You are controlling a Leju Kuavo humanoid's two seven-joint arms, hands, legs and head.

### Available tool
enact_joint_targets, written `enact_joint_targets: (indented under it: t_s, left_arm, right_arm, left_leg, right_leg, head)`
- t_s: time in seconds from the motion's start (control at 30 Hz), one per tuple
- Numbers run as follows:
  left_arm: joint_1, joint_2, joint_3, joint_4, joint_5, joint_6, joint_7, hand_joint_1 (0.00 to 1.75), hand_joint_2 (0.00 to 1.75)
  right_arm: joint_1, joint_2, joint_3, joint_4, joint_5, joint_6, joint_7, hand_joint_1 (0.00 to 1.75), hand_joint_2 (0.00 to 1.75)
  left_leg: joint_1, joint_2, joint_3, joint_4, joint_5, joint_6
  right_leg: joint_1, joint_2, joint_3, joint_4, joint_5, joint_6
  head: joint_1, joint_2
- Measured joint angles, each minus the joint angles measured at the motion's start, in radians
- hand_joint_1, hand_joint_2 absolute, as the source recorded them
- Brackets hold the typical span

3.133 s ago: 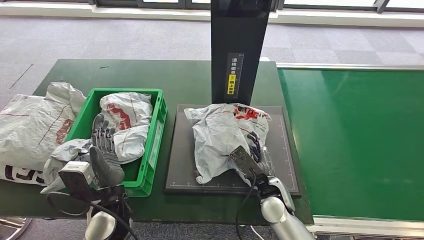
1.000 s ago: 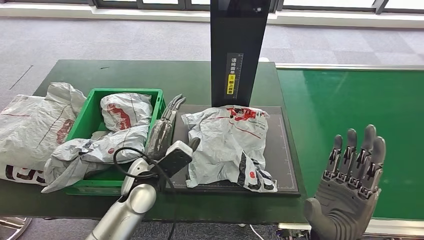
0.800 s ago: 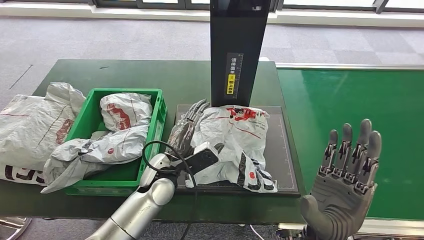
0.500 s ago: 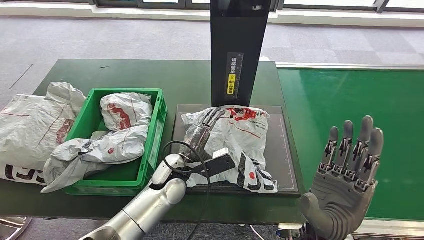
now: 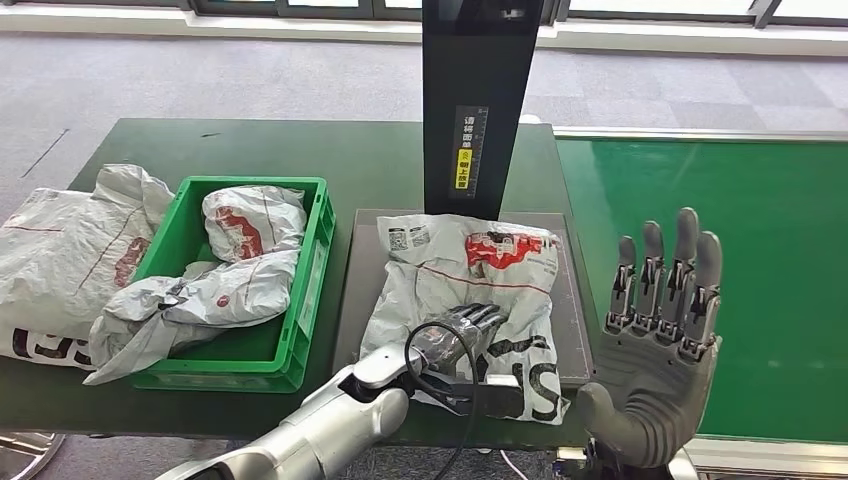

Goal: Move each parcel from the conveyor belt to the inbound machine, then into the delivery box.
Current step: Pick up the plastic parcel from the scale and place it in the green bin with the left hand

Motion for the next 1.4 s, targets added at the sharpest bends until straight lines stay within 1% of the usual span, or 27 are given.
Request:
enact_joint_targets:
  t_s: [0.07,0.1,0.27,0.5,0.7,0.83,1.0,1.07,1.27,1.33,1.4]
  left_arm:
    - [-0.005,-0.002,-0.015,0.020,-0.008,-0.041,0.003,1.38,1.75]
    - [-0.008,-0.002,-0.019,0.027,-0.010,-0.050,0.002,1.75,1.75]
    - [-0.025,-0.006,-0.029,0.040,-0.016,-0.063,-0.011,1.75,1.75]
    - [-0.037,-0.014,-0.029,0.039,-0.017,-0.061,-0.015,1.75,1.75]
    - [-0.035,-0.011,-0.025,0.019,-0.019,-0.020,-0.017,1.75,1.75]
    - [-0.011,0.004,-0.002,-0.037,-0.025,0.013,-0.016,1.75,1.75]
    - [0.030,0.044,0.055,-0.198,-0.051,0.054,-0.004,1.75,1.75]
    - [0.050,0.070,0.077,-0.305,-0.101,0.089,0.017,1.75,1.75]
    - [0.107,0.157,0.144,-0.707,-0.323,0.163,0.073,1.75,1.75]
    - [0.119,0.176,0.158,-0.797,-0.342,0.165,0.078,1.75,1.75]
    - [0.131,0.187,0.165,-0.851,-0.348,0.167,0.079,1.75,1.75]
  right_arm:
    - [-0.006,0.011,0.000,0.003,0.005,0.013,0.002,0.00,1.75]
    - [-0.008,0.016,0.000,0.003,0.009,0.020,0.006,0.00,1.75]
    - [-0.012,0.036,0.000,0.003,0.026,0.053,0.022,0.00,1.75]
    - [-0.012,0.049,0.000,0.002,0.031,0.063,0.024,0.00,1.75]
    - [-0.007,0.059,-0.003,-0.017,0.038,0.094,0.033,0.00,1.75]
    - [-0.004,0.065,-0.010,-0.037,0.039,0.114,0.036,0.00,1.75]
    - [-0.003,0.073,-0.033,-0.058,0.043,0.121,0.040,0.00,1.75]
    - [0.000,0.075,-0.045,-0.068,0.052,0.114,0.046,0.00,1.75]
    - [0.013,0.078,-0.077,-0.093,0.070,0.085,0.054,0.00,1.75]
    - [0.014,0.078,-0.080,-0.096,0.071,0.081,0.054,0.00,1.75]
    - [0.014,0.078,-0.080,-0.099,0.072,0.080,0.054,0.00,1.75]
  left_leg:
    - [0.000,0.000,0.000,0.000,0.000,0.000]
    - [0.000,0.000,0.000,0.000,0.000,0.000]
    - [0.000,-0.001,0.002,0.000,0.000,0.001]
    - [-0.001,-0.001,-0.002,0.000,0.000,0.002]
    - [-0.001,0.000,0.003,0.000,0.004,0.001]
    - [0.000,0.000,0.001,0.000,0.005,0.001]
    - [0.000,0.000,-0.002,0.000,0.005,0.001]
    - [0.000,0.000,-0.003,0.000,0.005,0.001]
    - [0.000,0.000,-0.005,0.000,0.005,0.001]
    - [0.000,-0.001,-0.005,0.000,0.005,0.001]
    - [0.000,-0.001,-0.005,0.000,0.005,0.001]
  right_leg:
    - [0.000,0.000,0.000,0.000,0.000,0.000]
    - [0.000,0.000,0.000,0.000,0.000,0.000]
    - [0.000,-0.002,0.003,0.000,0.000,0.000]
    - [-0.001,-0.002,0.007,-0.001,0.000,0.001]
    - [0.000,-0.001,0.004,-0.001,0.003,0.000]
    - [0.000,0.000,0.001,0.000,0.004,0.000]
    - [0.000,0.000,-0.002,0.000,0.004,0.000]
    - [0.000,0.000,-0.003,0.000,0.004,0.000]
    - [0.000,0.000,-0.005,0.001,0.003,0.000]
    - [0.000,0.000,-0.005,0.001,0.003,0.000]
    - [0.000,0.000,-0.005,0.000,0.003,0.000]
  head:
    - [0.000,0.000]
    - [0.000,0.000]
    - [0.000,0.000]
    - [0.000,0.000]
    - [0.000,0.000]
    - [0.000,0.000]
    - [0.000,0.000]
    - [0.000,0.000]
    - [0.000,0.000]
    - [0.000,0.000]
    - [0.000,0.000]
